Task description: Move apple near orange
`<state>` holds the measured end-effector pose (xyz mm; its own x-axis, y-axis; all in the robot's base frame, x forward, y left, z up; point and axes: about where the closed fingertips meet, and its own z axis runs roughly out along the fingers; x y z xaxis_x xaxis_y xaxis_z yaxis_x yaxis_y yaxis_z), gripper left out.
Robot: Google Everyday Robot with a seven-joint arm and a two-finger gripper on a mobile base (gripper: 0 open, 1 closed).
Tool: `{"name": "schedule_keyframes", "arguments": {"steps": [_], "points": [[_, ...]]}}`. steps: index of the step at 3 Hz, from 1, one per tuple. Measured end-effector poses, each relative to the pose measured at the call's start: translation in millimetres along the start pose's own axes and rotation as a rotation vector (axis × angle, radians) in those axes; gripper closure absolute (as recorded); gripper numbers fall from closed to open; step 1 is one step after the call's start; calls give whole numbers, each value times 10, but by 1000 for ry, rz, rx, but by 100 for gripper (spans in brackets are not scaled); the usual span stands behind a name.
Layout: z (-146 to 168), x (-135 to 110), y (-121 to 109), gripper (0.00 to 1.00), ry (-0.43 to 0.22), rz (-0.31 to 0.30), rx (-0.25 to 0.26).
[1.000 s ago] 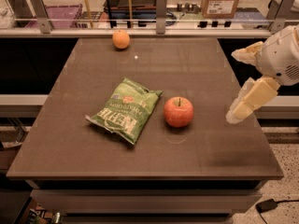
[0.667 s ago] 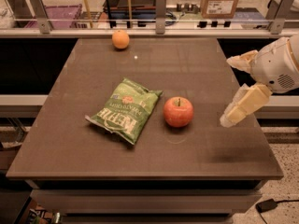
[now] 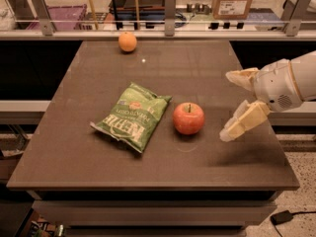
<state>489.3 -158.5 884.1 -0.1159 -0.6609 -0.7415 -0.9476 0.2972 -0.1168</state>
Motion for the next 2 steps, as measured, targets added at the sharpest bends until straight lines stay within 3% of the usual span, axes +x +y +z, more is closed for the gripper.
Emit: {"name": "schedule_keyframes", "arguments": {"steps": [2], "points": [[288,-94,-44,0,-115,-2,-48]]}}
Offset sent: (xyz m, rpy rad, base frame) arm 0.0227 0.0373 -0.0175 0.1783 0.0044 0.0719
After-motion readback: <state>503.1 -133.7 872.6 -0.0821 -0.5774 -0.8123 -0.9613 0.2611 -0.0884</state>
